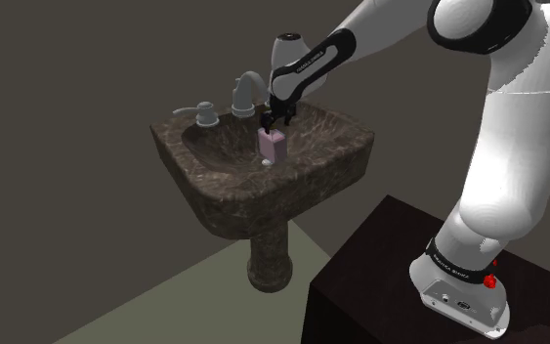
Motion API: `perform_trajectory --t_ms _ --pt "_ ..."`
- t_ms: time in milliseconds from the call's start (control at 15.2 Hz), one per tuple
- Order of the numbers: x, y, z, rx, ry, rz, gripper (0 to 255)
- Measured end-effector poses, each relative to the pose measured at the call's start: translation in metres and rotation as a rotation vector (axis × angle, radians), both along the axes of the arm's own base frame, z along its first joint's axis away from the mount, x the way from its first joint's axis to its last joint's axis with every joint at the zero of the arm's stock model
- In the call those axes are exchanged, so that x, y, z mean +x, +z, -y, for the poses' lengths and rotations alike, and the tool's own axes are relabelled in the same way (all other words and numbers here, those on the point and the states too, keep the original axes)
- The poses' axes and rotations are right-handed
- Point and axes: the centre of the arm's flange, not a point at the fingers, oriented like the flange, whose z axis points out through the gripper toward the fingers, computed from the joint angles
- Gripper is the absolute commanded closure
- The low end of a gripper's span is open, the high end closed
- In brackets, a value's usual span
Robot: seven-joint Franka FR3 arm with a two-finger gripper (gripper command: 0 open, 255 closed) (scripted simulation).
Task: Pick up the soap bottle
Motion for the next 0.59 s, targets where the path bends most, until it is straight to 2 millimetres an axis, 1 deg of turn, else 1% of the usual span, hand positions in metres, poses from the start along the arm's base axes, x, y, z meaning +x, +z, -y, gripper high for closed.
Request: perform_trajectory --t_ms 198,528,594 --pt "0.006 -0.014 -0.002 0.001 -0.002 0.004 0" --pt "0.007 -0.041 -0.001 0.001 -0.002 0.004 0" --pt "0.007 -0.042 -0.001 0.001 -0.002 0.005 255"
